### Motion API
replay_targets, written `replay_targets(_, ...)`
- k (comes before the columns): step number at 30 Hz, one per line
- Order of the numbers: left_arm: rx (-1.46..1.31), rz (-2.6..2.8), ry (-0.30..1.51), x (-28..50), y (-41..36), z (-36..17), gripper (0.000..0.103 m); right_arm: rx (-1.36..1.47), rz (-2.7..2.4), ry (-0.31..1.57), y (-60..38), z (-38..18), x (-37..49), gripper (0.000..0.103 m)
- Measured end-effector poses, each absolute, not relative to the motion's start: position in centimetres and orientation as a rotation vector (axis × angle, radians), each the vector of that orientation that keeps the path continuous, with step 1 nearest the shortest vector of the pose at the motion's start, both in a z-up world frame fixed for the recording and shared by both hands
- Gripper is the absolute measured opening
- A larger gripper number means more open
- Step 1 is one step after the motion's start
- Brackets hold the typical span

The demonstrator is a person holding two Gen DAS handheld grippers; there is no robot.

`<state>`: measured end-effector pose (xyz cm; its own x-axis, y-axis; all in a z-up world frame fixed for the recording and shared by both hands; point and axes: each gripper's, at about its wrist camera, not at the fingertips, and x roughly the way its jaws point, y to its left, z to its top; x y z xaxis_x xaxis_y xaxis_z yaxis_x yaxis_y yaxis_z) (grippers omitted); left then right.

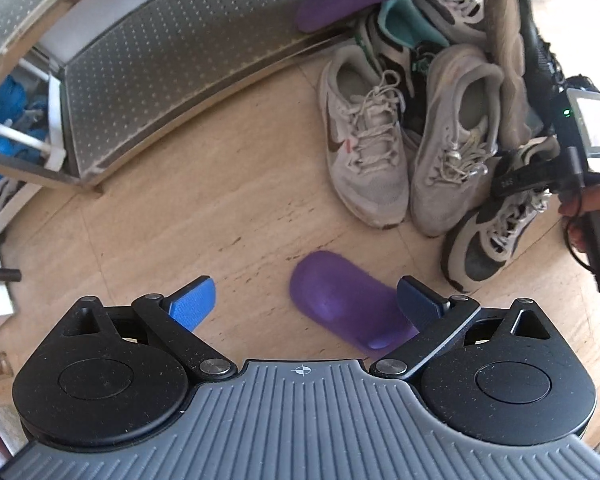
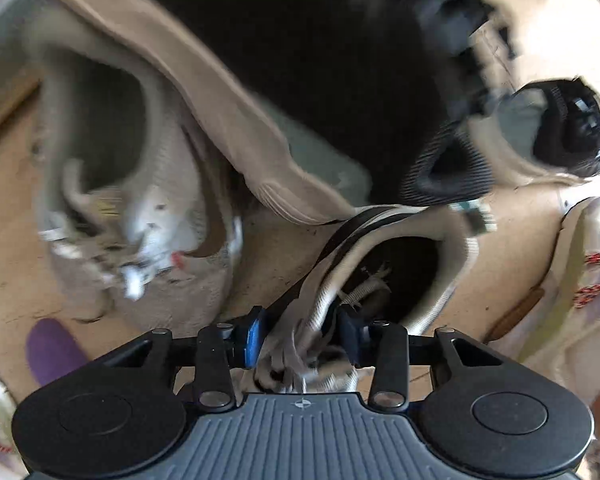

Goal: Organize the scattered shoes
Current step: 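Grasp the black-and-white sneaker by its heel with the left tool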

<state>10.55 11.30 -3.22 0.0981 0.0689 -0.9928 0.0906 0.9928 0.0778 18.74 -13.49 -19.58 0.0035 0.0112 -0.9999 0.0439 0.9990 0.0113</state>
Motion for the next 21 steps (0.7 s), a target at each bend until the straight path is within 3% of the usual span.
replay_targets(1,0.130,-0.010,1.479,10.6,11.4,-3.4,0.100,0.029,-0.026,1.561,-13.1,-19.9,18.6,0.053)
replay_targets(5,0.125,0.003,1.479,10.5,11.9,-3.8,0.100,-0.125,0.041,1.521,-11.1,-18.9,17.2,0.041)
replay_targets(8,0.135,-0.010,1.473,10.6,11.7,-3.8,0.100,-0.157,0.103,1.523,-11.0,-17.4,16.4,0.050)
replay_targets(10,0.137,-0.076,1.466,10.4,10.1,-4.2,0.100,-0.121,0.132,1.521,-11.8,-15.5,16.3,0.069)
replay_targets(11,0.120,-0.112,1.470,10.3,9.2,-4.5,0.098,-0.095,0.130,1.502,-12.5,-14.1,16.4,0.073)
replay_targets(12,0.103,-0.148,1.474,10.2,8.3,-4.7,0.092,-0.076,0.110,1.494,-13.1,-12.7,16.5,0.079)
replay_targets(13,0.079,-0.178,1.478,10.3,7.4,-5.1,0.088,-0.062,0.092,1.503,-13.9,-11.2,16.7,0.079)
replay_targets(15,0.018,-0.226,1.491,10.8,5.7,-5.8,0.070,-0.028,0.083,1.519,-15.6,-8.3,17.2,0.079)
replay_targets(17,-0.043,-0.274,1.502,11.3,4.0,-6.5,0.062,-0.014,0.112,1.504,-16.7,-5.2,17.6,0.079)
replay_targets(19,-0.099,-0.315,1.505,11.9,2.4,-7.2,0.062,-0.006,0.149,1.478,-18.2,-1.3,18.0,0.079)
replay_targets(21,-0.147,-0.321,1.502,13.1,0.4,-8.3,0.075,-0.006,0.182,1.431,-19.8,0.7,17.9,0.079)
